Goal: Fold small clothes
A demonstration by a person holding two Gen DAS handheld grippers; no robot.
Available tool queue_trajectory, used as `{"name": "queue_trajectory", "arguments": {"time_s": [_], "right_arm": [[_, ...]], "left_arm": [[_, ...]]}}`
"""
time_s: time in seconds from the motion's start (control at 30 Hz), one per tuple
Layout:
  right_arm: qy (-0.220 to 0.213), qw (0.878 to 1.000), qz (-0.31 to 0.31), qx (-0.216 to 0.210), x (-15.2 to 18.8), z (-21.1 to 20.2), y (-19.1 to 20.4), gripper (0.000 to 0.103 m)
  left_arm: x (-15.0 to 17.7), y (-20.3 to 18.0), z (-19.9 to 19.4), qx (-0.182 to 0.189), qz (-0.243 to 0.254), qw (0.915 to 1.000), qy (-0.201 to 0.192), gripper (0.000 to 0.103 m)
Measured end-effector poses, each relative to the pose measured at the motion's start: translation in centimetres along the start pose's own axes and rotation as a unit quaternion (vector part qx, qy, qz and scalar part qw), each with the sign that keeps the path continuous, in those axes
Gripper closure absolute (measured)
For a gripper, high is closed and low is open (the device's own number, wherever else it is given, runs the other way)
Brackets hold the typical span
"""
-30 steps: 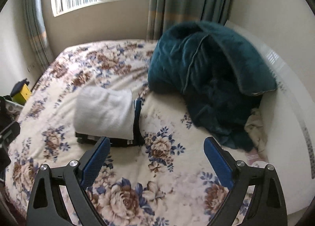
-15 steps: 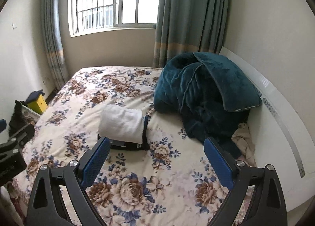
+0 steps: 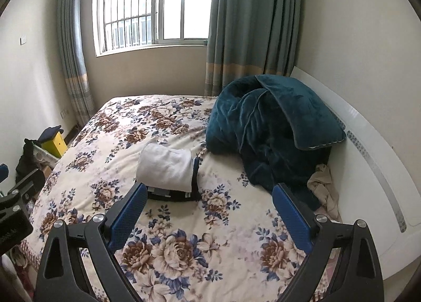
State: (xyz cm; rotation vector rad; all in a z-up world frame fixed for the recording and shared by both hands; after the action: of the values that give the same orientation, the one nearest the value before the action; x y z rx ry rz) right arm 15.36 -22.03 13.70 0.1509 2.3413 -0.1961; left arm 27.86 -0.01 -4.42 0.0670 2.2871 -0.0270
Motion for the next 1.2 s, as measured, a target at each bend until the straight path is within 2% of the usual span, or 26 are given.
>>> {"name": "queue_trajectory", "arguments": {"time_s": [0.87, 1.0, 1.2], "right_arm": [[-0.020, 0.999, -0.012, -0.024, -0.9, -0.6, 0.4, 0.004], [-0.024, 0.999, -0.009, -0.022, -0.5, -0.8, 0.3, 0.004], [-0.020, 0.999, -0.014, -0.023, -0.2, -0.5, 0.3, 0.004]], "left_arm": [[0.2, -0.1, -1.8, -0.008, 0.000, 0.9998, -0.018, 0.004], [0.3, 0.1, -1.7, 0.002, -0.002, 1.0000, -0.009, 0.004], [0.3, 0.5, -1.7, -0.003, -0.006, 1.0000, -0.003, 0.004]]}}
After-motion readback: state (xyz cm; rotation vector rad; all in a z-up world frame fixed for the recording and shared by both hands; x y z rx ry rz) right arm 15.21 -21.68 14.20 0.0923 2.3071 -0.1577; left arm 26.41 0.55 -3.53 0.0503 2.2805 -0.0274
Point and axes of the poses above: each gripper's, at about its wrist camera, not at the fingertips, and z roughly the way its jaws point, y to its left, x to its underside, the point moved 2 cm from there along z, roughly the way its jaws point, and after that the axes turned 6 degrees about y, right-handed, at the moved point
